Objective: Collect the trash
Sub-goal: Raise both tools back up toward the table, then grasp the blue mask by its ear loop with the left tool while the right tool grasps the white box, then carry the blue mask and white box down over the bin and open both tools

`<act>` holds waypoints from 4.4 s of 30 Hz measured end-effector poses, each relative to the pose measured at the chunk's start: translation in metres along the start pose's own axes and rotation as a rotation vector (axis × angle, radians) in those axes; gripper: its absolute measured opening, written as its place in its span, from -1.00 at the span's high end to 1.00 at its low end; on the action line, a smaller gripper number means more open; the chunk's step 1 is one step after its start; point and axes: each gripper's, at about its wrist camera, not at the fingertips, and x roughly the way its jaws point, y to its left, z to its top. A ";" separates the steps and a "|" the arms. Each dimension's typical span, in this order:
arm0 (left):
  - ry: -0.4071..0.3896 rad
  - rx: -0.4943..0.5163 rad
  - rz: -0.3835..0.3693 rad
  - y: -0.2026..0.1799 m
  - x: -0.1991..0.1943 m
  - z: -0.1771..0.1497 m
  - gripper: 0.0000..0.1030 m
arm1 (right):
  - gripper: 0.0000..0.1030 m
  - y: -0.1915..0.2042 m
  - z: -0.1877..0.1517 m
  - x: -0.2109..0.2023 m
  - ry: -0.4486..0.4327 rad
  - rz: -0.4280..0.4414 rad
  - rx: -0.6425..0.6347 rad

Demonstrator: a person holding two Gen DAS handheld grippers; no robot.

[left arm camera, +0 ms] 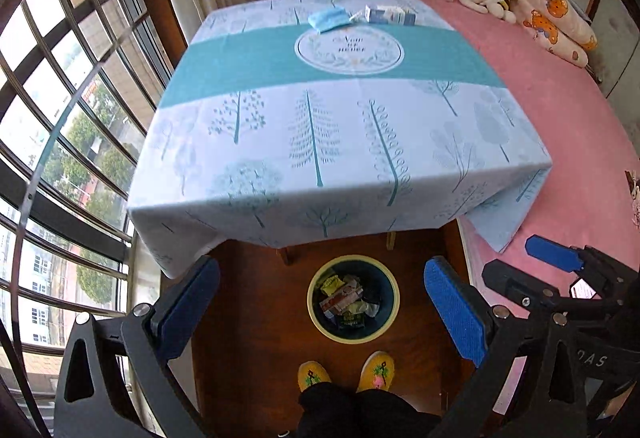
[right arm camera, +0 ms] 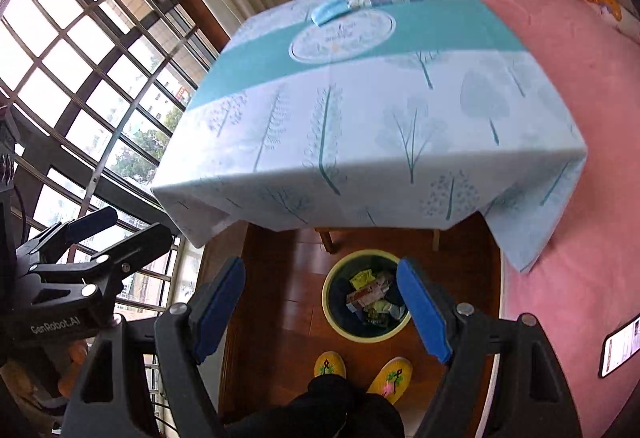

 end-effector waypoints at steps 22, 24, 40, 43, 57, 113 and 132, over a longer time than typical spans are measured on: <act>-0.191 0.090 0.044 -0.010 -0.035 0.119 -0.97 | -0.53 0.000 0.106 -0.032 -0.194 -0.008 -0.056; -0.194 0.102 0.028 -0.006 -0.024 0.141 -0.97 | -0.53 -0.003 0.122 -0.025 -0.202 -0.023 -0.043; 0.038 0.364 -0.143 0.028 0.190 0.376 -0.97 | -0.53 -0.036 0.272 0.100 -0.226 -0.194 0.323; 0.097 0.407 -0.157 0.023 0.241 0.403 -0.97 | -0.53 -0.050 0.294 0.129 -0.221 -0.224 0.390; 0.254 0.548 -0.218 -0.012 0.360 0.432 -0.73 | -0.53 -0.091 0.344 0.196 -0.196 -0.275 0.565; 0.123 0.162 -0.248 0.055 0.231 0.383 0.83 | 0.29 -0.056 0.336 0.163 -0.152 -0.133 0.471; 0.040 -0.088 -0.191 0.013 0.030 0.119 0.83 | 0.29 -0.012 0.126 -0.006 -0.111 0.080 0.044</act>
